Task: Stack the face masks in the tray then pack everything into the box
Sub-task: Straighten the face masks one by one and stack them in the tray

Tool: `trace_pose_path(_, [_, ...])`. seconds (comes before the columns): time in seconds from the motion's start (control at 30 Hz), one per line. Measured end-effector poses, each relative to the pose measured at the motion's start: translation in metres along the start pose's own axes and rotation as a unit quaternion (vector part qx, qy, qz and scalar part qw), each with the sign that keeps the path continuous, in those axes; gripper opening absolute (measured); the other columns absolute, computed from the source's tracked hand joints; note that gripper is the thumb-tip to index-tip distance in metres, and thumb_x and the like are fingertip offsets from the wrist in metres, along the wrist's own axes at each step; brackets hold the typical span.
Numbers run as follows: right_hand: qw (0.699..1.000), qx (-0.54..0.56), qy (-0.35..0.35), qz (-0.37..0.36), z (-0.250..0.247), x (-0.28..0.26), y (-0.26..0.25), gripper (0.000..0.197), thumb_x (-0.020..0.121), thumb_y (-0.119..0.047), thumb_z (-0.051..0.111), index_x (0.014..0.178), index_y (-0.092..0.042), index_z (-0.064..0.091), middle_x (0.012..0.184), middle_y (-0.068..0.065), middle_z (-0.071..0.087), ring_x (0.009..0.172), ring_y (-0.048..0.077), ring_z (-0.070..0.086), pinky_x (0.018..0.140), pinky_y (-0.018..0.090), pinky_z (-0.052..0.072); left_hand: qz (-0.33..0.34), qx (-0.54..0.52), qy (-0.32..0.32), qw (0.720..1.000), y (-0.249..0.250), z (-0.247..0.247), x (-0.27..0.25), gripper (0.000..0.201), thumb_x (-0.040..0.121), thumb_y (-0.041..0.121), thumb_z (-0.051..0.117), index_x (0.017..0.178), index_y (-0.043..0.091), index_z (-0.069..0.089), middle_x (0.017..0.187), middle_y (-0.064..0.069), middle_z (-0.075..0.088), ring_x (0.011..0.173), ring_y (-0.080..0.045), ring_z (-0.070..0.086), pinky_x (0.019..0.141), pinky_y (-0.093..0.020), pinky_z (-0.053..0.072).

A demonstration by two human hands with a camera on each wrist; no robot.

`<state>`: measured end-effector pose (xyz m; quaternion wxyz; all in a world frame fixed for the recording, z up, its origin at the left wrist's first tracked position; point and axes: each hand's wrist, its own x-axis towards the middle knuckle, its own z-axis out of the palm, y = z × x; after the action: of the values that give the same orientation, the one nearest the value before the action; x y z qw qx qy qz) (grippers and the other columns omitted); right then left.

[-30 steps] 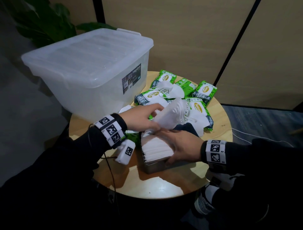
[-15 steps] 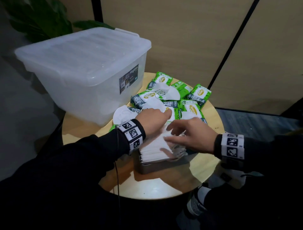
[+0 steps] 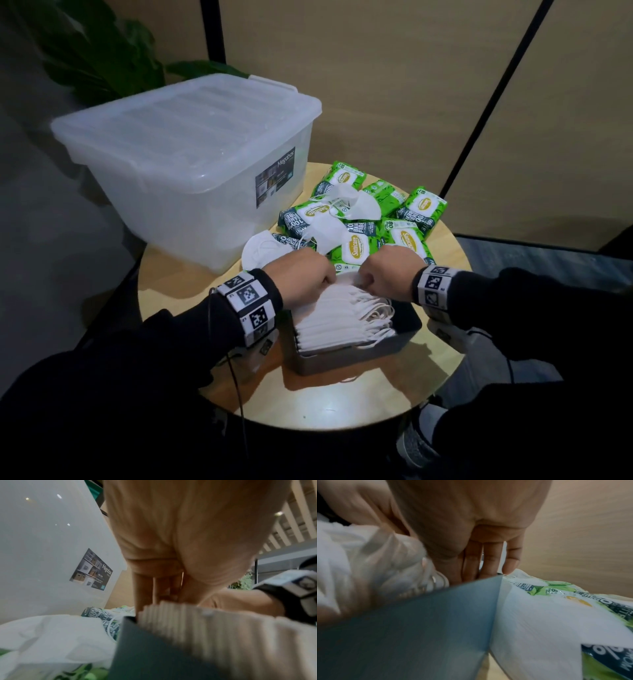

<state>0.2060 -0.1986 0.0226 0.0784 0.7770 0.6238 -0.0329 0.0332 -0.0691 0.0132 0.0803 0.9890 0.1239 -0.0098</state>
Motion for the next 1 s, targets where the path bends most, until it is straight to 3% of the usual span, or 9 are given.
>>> trace_pose_path(0.07, [0.997, 0.046, 0.051, -0.022, 0.000, -0.003, 0.007, 0.010, 0.081, -0.029, 0.074, 0.082, -0.021, 0.068, 0.075, -0.003, 0.062, 0.072, 0.028, 0.056, 0.058, 0.031, 0.038, 0.002, -0.019, 0.046, 0.999, -0.003, -0.002, -0.002, 0.012, 0.093, 0.022, 0.061, 0.097, 0.024, 0.073, 0.092, 0.000, 0.069, 0.088, -0.021, 0.062, 0.076, -0.038, 0.053])
trace_pose_path(0.17, [0.986, 0.119, 0.105, -0.046, -0.003, -0.004, 0.019, 0.022, 0.081, -0.025, 0.082, 0.098, -0.021, 0.068, 0.091, -0.007, 0.057, 0.083, 0.016, 0.049, 0.065, 0.033, 0.040, -0.009, -0.033, 0.073, 0.997, -0.008, -0.002, -0.001, 0.019, 0.091, 0.032, 0.068, 0.109, 0.029, 0.071, 0.095, 0.005, 0.069, 0.091, -0.018, 0.060, 0.075, -0.033, 0.049])
trace_pose_path(0.23, [0.987, 0.127, 0.077, -0.059, -0.002, -0.001, 0.022, 0.017, 0.087, -0.020, 0.078, 0.104, -0.018, 0.076, 0.098, 0.000, 0.067, 0.088, 0.021, 0.059, 0.072, 0.034, 0.046, -0.036, -0.019, 0.058, 0.998, -0.006, -0.003, 0.002, 0.016, 0.089, 0.026, 0.065, 0.100, 0.028, 0.075, 0.090, 0.004, 0.073, 0.089, -0.023, 0.065, 0.072, -0.034, 0.052])
trace_pose_path(0.37, [0.993, 0.075, 0.062, -0.060, 0.003, 0.007, 0.021, 0.008, 0.085, -0.018, 0.072, 0.086, -0.021, 0.079, 0.085, 0.000, 0.074, 0.079, 0.029, 0.066, 0.065, 0.037, 0.052, -0.035, 0.090, 0.041, 0.994, 0.005, -0.006, 0.006, 0.016, 0.086, 0.017, 0.056, 0.086, 0.021, 0.072, 0.076, 0.000, 0.064, 0.075, -0.029, 0.059, 0.059, -0.030, 0.042])
trace_pose_path(0.53, [0.998, 0.061, 0.029, 0.006, -0.005, 0.012, 0.014, 0.011, 0.078, -0.020, 0.073, 0.073, -0.024, 0.064, 0.070, -0.004, 0.062, 0.074, 0.026, 0.060, 0.058, 0.030, 0.039, -0.039, 0.097, 0.043, 0.994, 0.004, -0.007, 0.008, 0.012, 0.085, 0.020, 0.055, 0.081, 0.025, 0.065, 0.073, 0.005, 0.060, 0.074, -0.026, 0.059, 0.058, -0.030, 0.035])
trace_pose_path(0.7, [0.999, 0.031, -0.022, 0.015, -0.015, 0.027, 0.010, 0.035, 0.079, -0.022, 0.079, 0.066, -0.024, 0.047, 0.062, -0.008, 0.047, 0.064, 0.019, 0.045, 0.050, 0.028, 0.025, -0.018, 0.116, 0.033, 0.992, 0.006, -0.006, 0.010, 0.008, 0.083, 0.023, 0.055, 0.080, 0.023, 0.063, 0.075, 0.001, 0.064, 0.073, -0.027, 0.059, 0.061, -0.032, 0.046])
trace_pose_path(0.8, [0.998, 0.025, -0.059, 0.005, -0.018, 0.035, 0.007, 0.019, 0.080, -0.033, 0.082, 0.083, -0.026, 0.066, 0.067, -0.010, 0.049, 0.069, 0.015, 0.048, 0.059, 0.028, 0.037, -0.028, 0.108, 0.028, 0.993, 0.004, -0.007, 0.011, 0.007, 0.083, 0.025, 0.055, 0.077, 0.025, 0.060, 0.074, 0.002, 0.063, 0.073, -0.027, 0.060, 0.062, -0.033, 0.049])
trace_pose_path(0.87, [0.995, 0.004, -0.097, -0.010, -0.014, 0.040, 0.003, 0.016, 0.085, -0.038, 0.078, 0.096, -0.027, 0.075, 0.076, -0.005, 0.056, 0.080, 0.022, 0.059, 0.069, 0.029, 0.047, -0.027, 0.103, 0.024, 0.994, 0.005, -0.007, 0.013, 0.007, 0.082, 0.024, 0.056, 0.075, 0.026, 0.059, 0.073, 0.002, 0.062, 0.073, -0.027, 0.059, 0.061, -0.031, 0.045])
trace_pose_path(1.0, [0.990, -0.033, -0.134, -0.027, 0.003, 0.044, -0.001, 0.014, 0.095, -0.029, 0.065, 0.102, -0.020, 0.072, 0.088, 0.007, 0.058, 0.083, 0.030, 0.059, 0.069, 0.030, 0.042, -0.032, 0.086, 0.007, 0.996, 0.004, -0.007, 0.016, 0.010, 0.083, 0.023, 0.058, 0.077, 0.030, 0.062, 0.075, 0.005, 0.062, 0.077, -0.026, 0.060, 0.063, -0.030, 0.040])
